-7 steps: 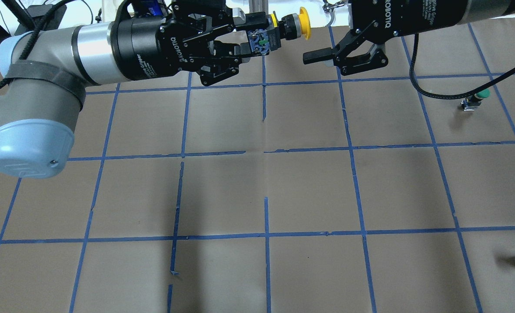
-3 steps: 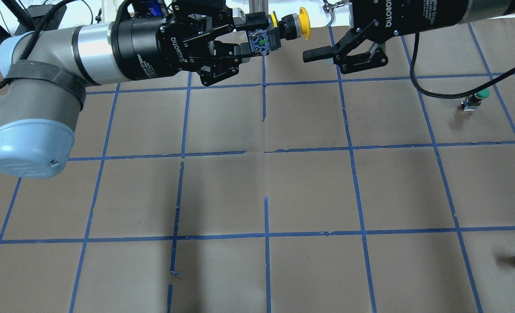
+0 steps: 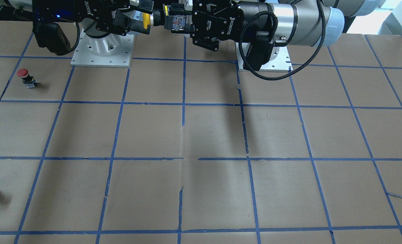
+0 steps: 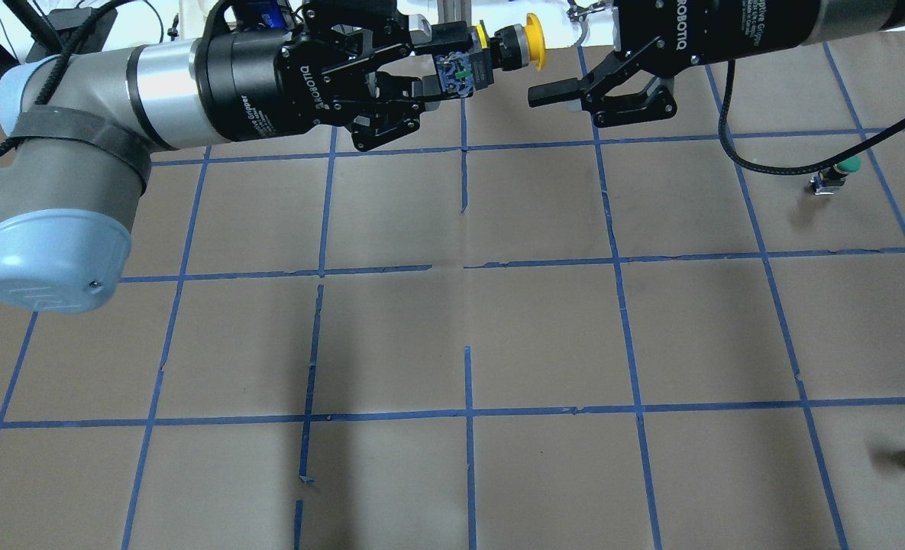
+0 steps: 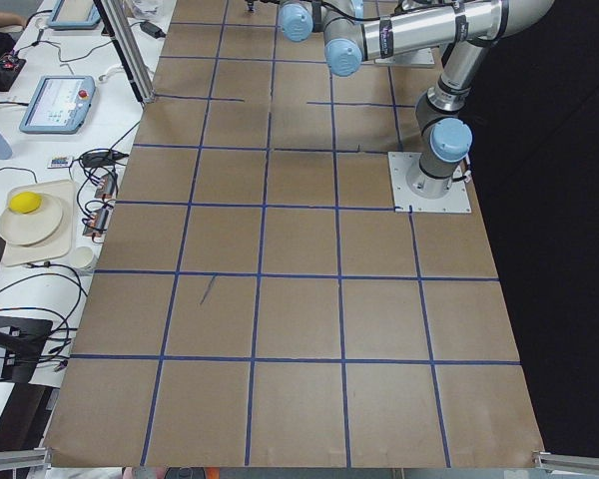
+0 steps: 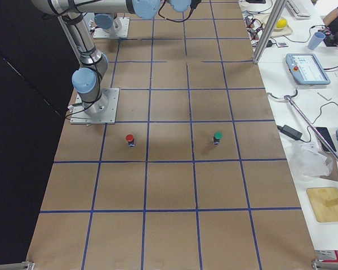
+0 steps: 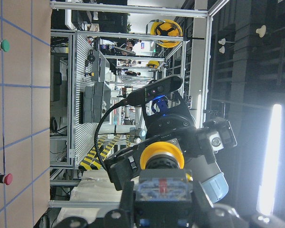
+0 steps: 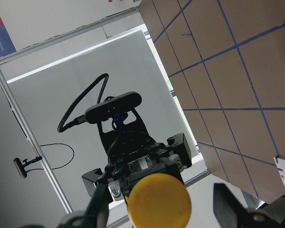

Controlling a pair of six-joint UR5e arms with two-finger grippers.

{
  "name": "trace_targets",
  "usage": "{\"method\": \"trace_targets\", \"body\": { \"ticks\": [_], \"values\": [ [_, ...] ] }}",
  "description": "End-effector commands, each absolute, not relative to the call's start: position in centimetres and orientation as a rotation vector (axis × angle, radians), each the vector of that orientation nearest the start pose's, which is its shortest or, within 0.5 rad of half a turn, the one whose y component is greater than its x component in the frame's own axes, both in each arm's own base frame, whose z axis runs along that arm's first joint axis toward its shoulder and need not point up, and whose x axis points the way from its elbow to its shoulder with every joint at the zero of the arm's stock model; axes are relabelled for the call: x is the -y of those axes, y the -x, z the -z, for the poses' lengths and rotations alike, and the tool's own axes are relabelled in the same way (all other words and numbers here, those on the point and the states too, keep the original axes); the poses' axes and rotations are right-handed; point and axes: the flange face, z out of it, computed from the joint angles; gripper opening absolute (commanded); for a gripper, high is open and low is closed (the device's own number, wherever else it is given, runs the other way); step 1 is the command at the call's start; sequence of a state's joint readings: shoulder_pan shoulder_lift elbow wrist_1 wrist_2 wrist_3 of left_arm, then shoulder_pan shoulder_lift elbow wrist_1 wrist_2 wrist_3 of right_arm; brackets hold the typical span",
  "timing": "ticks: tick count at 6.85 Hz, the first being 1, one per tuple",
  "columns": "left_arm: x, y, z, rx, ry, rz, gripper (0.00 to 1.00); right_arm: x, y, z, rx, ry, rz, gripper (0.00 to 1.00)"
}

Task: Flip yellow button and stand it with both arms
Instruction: 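Close the right gripper on the yellow button held by the left gripper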

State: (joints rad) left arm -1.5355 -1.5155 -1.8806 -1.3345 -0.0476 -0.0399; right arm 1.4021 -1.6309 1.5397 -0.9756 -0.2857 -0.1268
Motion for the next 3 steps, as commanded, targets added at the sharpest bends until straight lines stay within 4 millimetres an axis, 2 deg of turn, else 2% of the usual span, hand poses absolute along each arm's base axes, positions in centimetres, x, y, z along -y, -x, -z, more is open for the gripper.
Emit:
{"method": "trace_targets", "body": {
  "ticks": [1,3],
  "values": [
    [46.38,21.66,-49.10,1.522,-0.072,0.018,0.00,47.13,-15.12,-54.94,-1.786,-0.386,-0.259,0.34],
    [46.53,21.65,-48.90,1.520,-0.074,0.020,0.00,47.14,-15.12,-54.96,-1.784,-0.388,-0.260,0.32]
  ]
}}
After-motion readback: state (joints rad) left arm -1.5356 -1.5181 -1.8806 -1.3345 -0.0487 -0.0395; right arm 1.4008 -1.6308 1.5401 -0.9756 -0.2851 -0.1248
